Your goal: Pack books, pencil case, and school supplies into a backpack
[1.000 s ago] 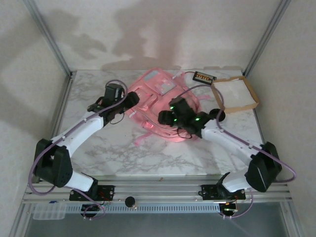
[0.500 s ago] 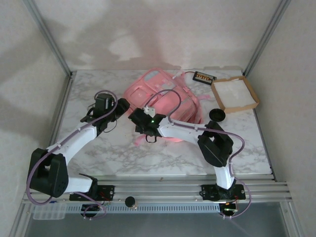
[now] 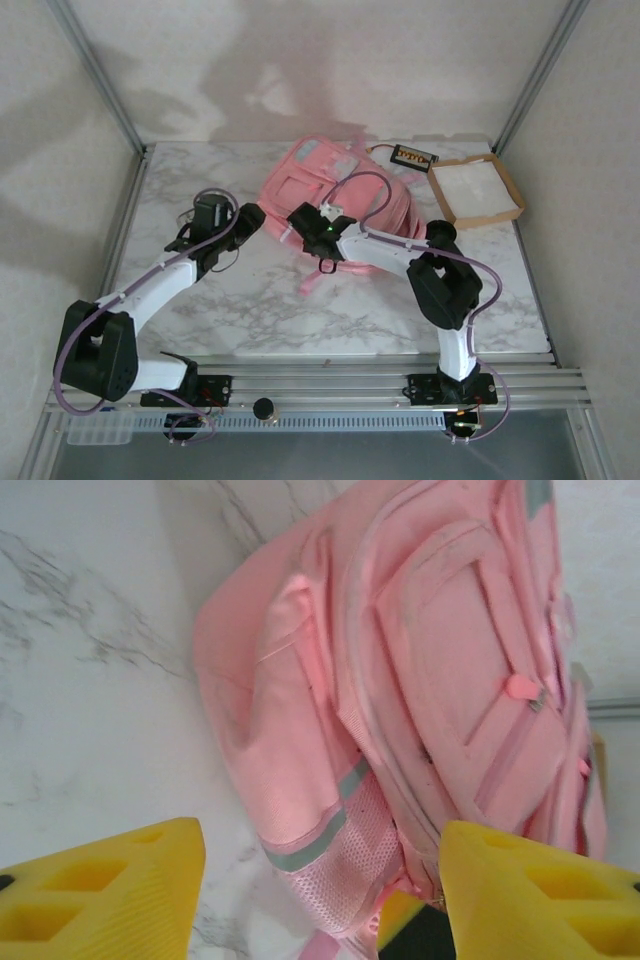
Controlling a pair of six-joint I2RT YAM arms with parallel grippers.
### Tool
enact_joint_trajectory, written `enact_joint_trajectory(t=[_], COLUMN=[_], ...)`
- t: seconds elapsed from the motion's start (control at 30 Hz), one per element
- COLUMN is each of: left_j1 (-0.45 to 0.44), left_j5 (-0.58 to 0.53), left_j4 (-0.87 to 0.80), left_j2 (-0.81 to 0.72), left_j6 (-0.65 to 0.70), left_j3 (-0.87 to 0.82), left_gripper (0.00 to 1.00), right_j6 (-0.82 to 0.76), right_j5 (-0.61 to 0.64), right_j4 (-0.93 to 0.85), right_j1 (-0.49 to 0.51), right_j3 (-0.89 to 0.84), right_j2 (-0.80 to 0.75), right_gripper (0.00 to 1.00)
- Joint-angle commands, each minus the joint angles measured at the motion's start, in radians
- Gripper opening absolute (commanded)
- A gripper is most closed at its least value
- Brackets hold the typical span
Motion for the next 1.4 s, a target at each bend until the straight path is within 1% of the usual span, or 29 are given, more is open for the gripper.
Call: enact_joint_trajectory(t=[0.0, 0.03, 0.1, 0.17, 0.27, 0.37, 0.47, 0.57, 0.7, 0.73, 0.87, 0.97, 1.07, 1.13, 1.23, 1.3, 1.37], left_j1=[-0.06, -0.06, -0.048, -0.049, -0.056, -0.061, -0.062, -0.063, -0.071, -0.072, -0.081, -0.088, -0.098, -0.112, -0.145, -0.156, -0.162], left_j5=[-0.027, -0.044, -0.017, 0.007, 0.056, 0.039, 0.034, 0.04, 0.032, 0.032, 0.033, 0.035, 0.022, 0.015, 0.008, 0.04, 0.055], left_j4=[0.077, 0.074, 0.047, -0.001, 0.017, 0.033, 0.043, 0.045, 0.059, 0.062, 0.072, 0.069, 0.067, 0.073, 0.107, 0.15, 0.179], left_j2=[-0.108, -0.111, -0.076, -0.026, 0.011, 0.011, 0.017, 0.025, 0.026, 0.028, 0.039, 0.048, 0.044, 0.042, 0.056, 0.099, 0.167], left_j6=[-0.04, -0.041, -0.017, 0.005, 0.006, 0.004, 0.003, -0.003, -0.005, -0.005, -0.011, -0.01, -0.012, -0.024, -0.059, -0.09, -0.116], left_j3=[-0.018, -0.017, 0.018, 0.062, 0.064, 0.041, 0.03, 0.028, 0.015, 0.013, 0.014, 0.023, 0.023, 0.018, 0.01, 0.018, 0.044], left_gripper=[0.66, 0.66, 0.66, 0.66, 0.67, 0.67, 0.68, 0.68, 0.7, 0.7, 0.7, 0.71, 0.71, 0.72, 0.74, 0.75, 0.73], right_j6=[0.025, 0.026, 0.042, 0.059, 0.06, 0.06, 0.056, 0.043, 0.021, 0.021, 0.011, -0.005, -0.03, -0.067, -0.117, -0.129, -0.142], right_j5=[0.031, -0.002, -0.034, -0.016, 0.025, 0.021, 0.021, 0.022, 0.041, 0.036, -0.002, -0.038, -0.045, -0.081, -0.116, -0.13, -0.177], right_j4=[0.021, 0.055, 0.062, 0.022, 0.007, 0.03, 0.038, 0.034, 0.034, 0.034, 0.067, 0.077, 0.087, 0.135, 0.147, 0.134, 0.175], right_j1=[-0.011, -0.015, -0.015, -0.011, -0.007, -0.015, -0.013, -0.014, -0.015, -0.016, -0.021, -0.024, -0.029, -0.034, -0.034, -0.037, -0.046], right_j3=[-0.032, -0.038, -0.008, 0.03, 0.006, -0.041, -0.04, -0.026, -0.051, -0.061, -0.099, -0.106, -0.114, -0.132, -0.128, -0.141, -0.19], right_j2=[-0.063, -0.059, -0.023, 0.01, 0.003, 0.0, 0.03, 0.047, 0.011, 0.001, -0.035, -0.05, -0.067, -0.09, -0.123, -0.141, -0.171], right_gripper=[0.5, 0.46, 0.43, 0.41, 0.41, 0.4, 0.35, 0.33, 0.24, 0.23, 0.13, 0.11, 0.03, 0.03, 0.03, 0.03, 0.0])
